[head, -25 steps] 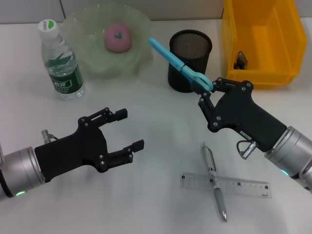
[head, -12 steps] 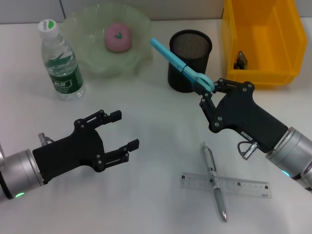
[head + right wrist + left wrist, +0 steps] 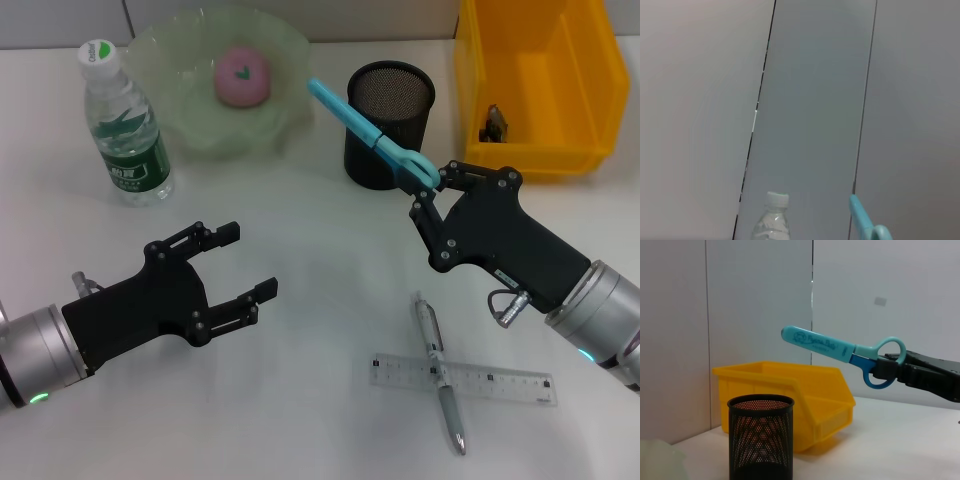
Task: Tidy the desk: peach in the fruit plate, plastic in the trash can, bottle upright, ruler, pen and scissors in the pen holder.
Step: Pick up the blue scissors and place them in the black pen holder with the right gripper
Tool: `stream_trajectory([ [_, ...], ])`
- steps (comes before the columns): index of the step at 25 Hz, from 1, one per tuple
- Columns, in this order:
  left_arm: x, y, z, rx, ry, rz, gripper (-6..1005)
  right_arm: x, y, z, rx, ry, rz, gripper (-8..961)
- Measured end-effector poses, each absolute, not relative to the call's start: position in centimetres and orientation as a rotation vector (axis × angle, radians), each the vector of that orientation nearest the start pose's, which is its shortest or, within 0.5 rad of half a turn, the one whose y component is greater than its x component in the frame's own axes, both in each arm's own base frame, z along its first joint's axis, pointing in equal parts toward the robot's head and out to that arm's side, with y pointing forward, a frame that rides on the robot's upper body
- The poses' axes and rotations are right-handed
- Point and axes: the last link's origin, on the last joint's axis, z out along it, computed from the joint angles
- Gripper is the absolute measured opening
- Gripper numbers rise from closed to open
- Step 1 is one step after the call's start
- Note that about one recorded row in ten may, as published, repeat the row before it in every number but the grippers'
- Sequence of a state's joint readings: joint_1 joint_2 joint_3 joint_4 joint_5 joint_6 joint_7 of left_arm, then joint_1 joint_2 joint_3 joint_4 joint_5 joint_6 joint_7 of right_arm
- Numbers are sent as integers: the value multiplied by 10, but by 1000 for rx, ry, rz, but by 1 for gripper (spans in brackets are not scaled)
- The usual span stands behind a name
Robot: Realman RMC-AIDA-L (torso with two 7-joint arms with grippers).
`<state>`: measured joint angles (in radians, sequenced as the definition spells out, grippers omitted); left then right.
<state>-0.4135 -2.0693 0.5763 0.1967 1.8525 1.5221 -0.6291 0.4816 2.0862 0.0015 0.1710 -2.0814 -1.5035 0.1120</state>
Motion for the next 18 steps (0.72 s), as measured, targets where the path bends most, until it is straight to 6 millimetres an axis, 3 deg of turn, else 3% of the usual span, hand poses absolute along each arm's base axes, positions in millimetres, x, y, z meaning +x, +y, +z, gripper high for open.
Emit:
stream_trajectory([
  [18, -304, 262, -50, -2509, -340, -858, 791, 252, 274, -76, -2157, 101, 1011, 147],
])
